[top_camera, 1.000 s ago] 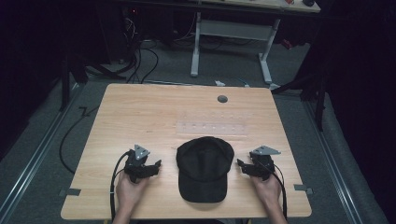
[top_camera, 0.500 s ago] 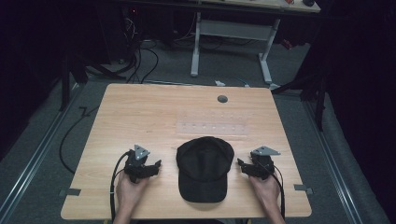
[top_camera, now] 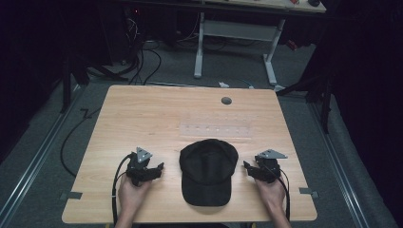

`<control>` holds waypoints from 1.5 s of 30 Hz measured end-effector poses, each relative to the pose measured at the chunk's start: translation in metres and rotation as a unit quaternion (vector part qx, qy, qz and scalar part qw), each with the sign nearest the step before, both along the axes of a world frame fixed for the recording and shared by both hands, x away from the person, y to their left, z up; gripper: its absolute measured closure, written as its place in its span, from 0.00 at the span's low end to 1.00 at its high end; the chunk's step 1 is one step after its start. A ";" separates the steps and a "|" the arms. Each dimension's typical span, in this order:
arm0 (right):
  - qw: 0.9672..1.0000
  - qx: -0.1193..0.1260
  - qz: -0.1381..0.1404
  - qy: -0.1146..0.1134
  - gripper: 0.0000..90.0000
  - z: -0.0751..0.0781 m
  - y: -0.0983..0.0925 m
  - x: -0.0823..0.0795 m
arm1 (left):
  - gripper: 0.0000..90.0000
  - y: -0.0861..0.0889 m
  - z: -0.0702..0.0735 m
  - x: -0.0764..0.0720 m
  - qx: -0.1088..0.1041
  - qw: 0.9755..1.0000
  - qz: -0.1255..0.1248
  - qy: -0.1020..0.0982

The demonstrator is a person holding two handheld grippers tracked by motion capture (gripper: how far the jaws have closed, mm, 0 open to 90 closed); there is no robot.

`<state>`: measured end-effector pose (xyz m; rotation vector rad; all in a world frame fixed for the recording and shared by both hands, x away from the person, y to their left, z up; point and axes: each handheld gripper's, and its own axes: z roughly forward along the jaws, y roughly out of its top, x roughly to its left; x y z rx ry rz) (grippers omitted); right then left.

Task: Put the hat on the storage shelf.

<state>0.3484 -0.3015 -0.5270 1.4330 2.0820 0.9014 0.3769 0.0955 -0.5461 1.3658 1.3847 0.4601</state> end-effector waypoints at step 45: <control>0.990 0.057 0.112 -0.064 0.54 0.060 0.054 0.000 | 0.28 -0.002 -0.001 -0.001 0.006 1.000 -0.007 0.002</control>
